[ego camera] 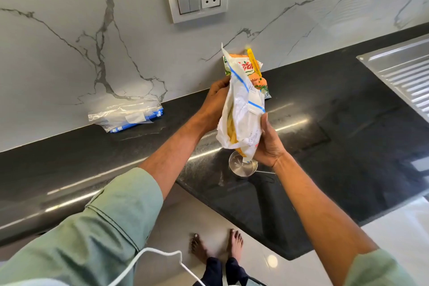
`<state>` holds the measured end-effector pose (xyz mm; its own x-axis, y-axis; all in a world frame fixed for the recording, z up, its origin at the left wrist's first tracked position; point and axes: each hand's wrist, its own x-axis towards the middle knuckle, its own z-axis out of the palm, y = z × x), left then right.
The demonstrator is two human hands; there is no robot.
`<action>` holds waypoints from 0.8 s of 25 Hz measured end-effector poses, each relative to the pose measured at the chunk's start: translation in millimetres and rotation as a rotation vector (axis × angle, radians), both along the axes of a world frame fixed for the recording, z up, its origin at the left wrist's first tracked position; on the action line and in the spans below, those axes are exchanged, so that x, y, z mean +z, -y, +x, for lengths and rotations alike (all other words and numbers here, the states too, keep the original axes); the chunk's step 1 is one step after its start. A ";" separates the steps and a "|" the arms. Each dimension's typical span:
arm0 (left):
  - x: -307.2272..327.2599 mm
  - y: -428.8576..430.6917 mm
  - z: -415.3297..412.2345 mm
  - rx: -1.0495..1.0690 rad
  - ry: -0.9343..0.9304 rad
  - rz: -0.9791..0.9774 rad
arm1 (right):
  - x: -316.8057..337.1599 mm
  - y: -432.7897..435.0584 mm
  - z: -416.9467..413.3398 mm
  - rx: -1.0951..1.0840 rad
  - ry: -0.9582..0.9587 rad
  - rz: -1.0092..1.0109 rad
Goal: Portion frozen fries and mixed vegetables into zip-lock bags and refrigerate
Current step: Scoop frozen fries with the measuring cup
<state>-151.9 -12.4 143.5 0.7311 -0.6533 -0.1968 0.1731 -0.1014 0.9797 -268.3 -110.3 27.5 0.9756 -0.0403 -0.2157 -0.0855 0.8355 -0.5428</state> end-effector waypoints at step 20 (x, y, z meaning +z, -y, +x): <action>-153.1 -55.3 -28.3 -0.339 0.691 0.891 | -27.1 67.1 -71.0 -0.375 -0.223 -0.421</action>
